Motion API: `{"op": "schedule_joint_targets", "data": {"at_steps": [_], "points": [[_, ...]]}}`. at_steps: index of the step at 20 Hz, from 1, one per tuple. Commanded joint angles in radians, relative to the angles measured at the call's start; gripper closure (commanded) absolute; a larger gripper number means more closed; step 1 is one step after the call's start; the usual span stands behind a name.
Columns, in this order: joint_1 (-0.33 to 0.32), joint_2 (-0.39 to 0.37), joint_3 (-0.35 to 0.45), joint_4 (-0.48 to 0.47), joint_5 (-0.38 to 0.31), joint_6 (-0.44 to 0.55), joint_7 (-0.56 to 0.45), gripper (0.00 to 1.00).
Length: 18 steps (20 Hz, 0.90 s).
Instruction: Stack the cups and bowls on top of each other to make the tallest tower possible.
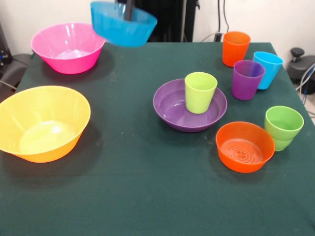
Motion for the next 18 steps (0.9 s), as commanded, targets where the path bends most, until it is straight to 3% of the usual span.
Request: {"op": "schedule_joint_targets", "data": {"at_steps": [1, 8, 15, 18], "points": [[0.068, -0.054, 0.068, -0.018, -0.134, -0.127, 0.506, 1.0], [0.12, -0.107, 0.1, -0.018, -0.147, -0.178, 0.761, 1.0], [0.139, -0.127, 0.133, -0.004, -0.147, -0.187, 0.793, 1.0], [0.106, -0.122, 0.144, 0.001, -0.15, -0.178, 0.753, 1.0]]}}
